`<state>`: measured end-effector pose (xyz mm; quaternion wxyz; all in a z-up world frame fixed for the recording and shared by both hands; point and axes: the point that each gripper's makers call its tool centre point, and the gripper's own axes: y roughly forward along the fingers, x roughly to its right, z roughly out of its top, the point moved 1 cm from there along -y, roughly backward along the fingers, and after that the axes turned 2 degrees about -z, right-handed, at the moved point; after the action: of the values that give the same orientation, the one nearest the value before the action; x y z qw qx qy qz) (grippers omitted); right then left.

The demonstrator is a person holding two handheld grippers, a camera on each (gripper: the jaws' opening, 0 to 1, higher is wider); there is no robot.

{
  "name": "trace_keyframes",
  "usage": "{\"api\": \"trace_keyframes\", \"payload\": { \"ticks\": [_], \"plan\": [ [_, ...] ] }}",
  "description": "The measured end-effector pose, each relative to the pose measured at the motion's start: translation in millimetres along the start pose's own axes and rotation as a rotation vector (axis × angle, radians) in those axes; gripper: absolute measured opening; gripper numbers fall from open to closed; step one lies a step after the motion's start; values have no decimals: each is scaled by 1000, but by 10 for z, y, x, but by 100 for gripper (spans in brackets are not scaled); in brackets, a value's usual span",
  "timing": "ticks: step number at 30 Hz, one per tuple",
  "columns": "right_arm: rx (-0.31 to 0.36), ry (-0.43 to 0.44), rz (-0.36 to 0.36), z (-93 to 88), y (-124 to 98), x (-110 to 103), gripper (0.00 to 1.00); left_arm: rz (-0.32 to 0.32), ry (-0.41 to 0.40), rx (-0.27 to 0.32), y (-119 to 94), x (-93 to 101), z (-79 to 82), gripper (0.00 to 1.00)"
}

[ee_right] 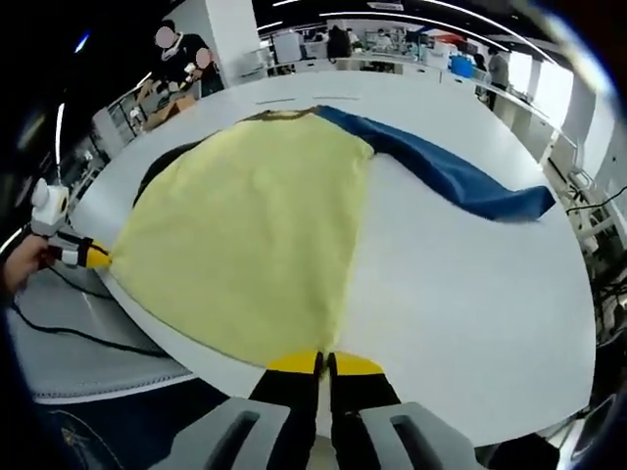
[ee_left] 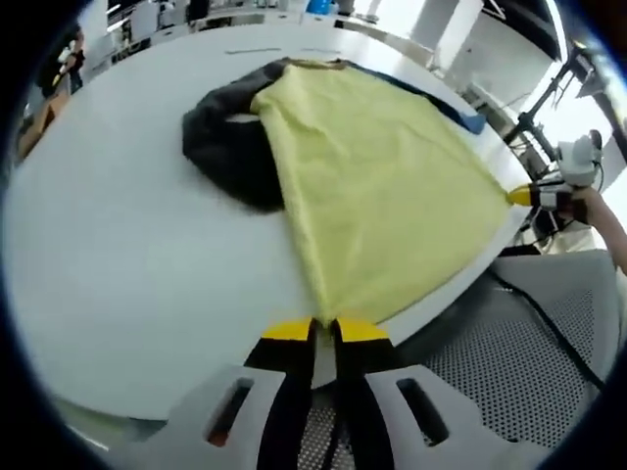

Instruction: Fold the garment on the visible template until the final outline fits inside the template.

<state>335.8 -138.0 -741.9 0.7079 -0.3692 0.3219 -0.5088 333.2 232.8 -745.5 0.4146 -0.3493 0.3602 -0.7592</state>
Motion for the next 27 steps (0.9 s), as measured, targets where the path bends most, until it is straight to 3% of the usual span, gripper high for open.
{"api": "trace_keyframes", "payload": {
  "ticks": [4,10,18,27],
  "plan": [
    [33,-19,5,79,-37,4,7,8,15,34,-40,-22,56,15],
    [137,-29,17,289,-89,20,34,-1,60,98,-81,-11,177,35],
    [222,-30,12,484,-147,143,54,-32,77,174,-117,21,344,61],
    [317,41,-18,694,-244,523,63,-36,124,242,-153,21,505,84]
  ]
}}
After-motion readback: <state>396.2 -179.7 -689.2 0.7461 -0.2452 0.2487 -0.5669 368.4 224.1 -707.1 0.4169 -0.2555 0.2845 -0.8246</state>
